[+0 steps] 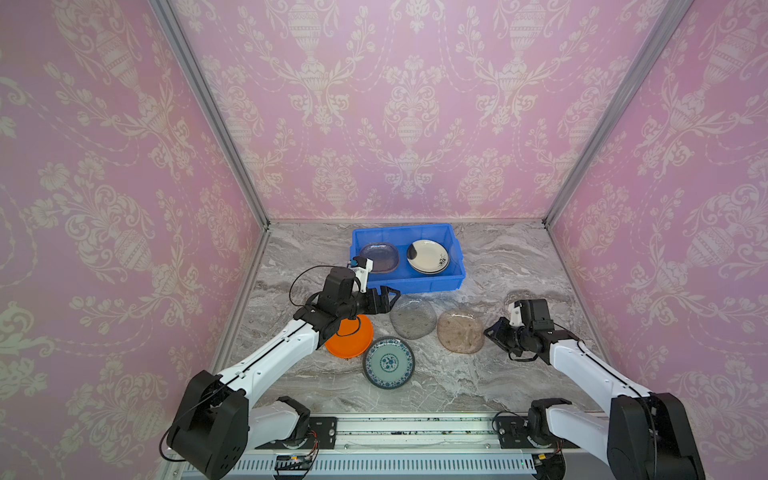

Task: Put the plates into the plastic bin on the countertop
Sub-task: 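Reach the left gripper to the orange plate while the right reaches the brown plate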

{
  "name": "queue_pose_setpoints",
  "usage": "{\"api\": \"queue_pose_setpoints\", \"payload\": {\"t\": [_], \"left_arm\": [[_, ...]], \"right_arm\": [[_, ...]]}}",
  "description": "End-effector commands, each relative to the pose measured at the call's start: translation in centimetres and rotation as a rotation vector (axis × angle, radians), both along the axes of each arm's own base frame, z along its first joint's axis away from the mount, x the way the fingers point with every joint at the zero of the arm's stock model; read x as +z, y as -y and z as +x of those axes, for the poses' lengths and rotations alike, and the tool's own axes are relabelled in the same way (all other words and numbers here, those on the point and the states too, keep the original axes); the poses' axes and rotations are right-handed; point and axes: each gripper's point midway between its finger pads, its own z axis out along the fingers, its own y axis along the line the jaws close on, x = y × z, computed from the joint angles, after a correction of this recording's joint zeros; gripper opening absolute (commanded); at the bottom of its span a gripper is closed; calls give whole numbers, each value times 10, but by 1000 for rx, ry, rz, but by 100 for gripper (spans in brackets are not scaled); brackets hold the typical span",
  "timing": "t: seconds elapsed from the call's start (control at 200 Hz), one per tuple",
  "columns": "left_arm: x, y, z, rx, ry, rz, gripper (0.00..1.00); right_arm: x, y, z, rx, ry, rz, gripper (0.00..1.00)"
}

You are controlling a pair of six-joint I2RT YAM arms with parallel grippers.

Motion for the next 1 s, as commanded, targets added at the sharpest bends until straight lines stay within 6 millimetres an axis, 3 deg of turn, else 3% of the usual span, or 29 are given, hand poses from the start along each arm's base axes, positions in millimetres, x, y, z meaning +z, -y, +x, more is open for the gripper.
{"api": "queue_pose_setpoints", "payload": {"t": [0.0, 0.2, 0.55, 0.996], "left_arm": [[4, 5, -2, -11, -4, -26, 92], [6, 4, -1, -10, 2, -19, 92], [2, 10, 4, -25, -8, -23, 91], [-1, 13, 8, -33, -11, -19, 90]], "right_arm": [[-3, -6, 3, 6, 7, 15, 27], [-4, -7, 4, 9, -1, -9, 27], [-21, -14, 3, 25, -57, -8, 26], [-16, -7, -1, 30, -52, -72, 6]]}}
